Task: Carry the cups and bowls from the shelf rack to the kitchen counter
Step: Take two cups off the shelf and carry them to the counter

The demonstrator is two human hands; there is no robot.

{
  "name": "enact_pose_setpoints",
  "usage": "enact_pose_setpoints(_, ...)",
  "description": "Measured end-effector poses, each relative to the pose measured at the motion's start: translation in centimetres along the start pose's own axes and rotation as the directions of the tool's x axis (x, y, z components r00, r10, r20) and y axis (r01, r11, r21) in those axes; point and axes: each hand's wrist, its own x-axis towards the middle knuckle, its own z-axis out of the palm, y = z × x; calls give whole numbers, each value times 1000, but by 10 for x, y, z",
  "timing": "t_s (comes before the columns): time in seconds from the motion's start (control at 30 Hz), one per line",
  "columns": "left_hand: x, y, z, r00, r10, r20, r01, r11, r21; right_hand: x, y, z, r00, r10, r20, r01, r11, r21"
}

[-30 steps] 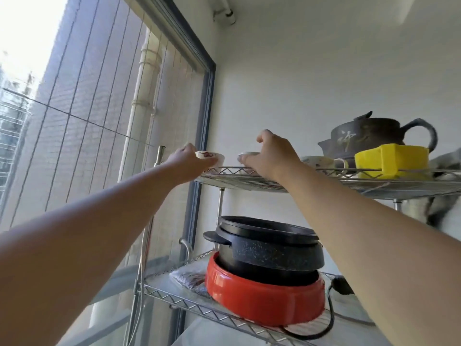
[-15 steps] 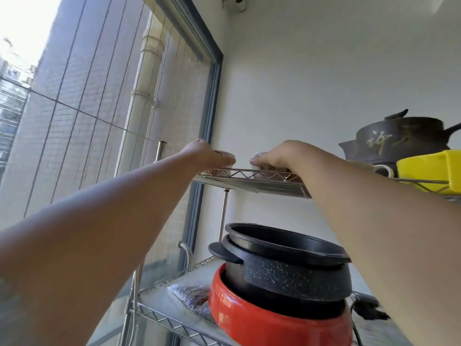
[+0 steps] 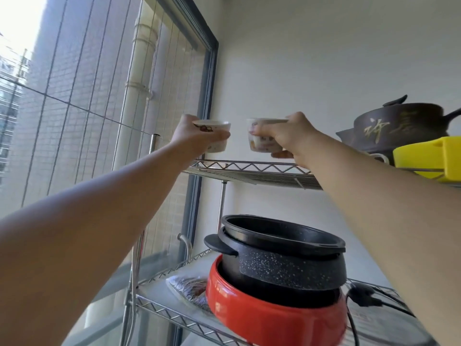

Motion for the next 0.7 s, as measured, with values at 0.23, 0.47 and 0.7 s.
enact_pose_setpoints(0.23, -73, 26, -26, 973, 136, 187, -80, 958, -275, -47, -16, -17, 959, -282, 28, 247, 879, 408)
enact_pose_setpoints(0.47, -184, -25, -35, 961, 18, 275, 105, 898, -427, -164, 38, -25, 959, -230, 167, 139, 890, 434)
enact_pose_setpoints(0.7, -303, -91, -21, 874, -148, 463, 386, 791, -475, -301, 137, -16, 991, 87, 99, -116, 930, 349)
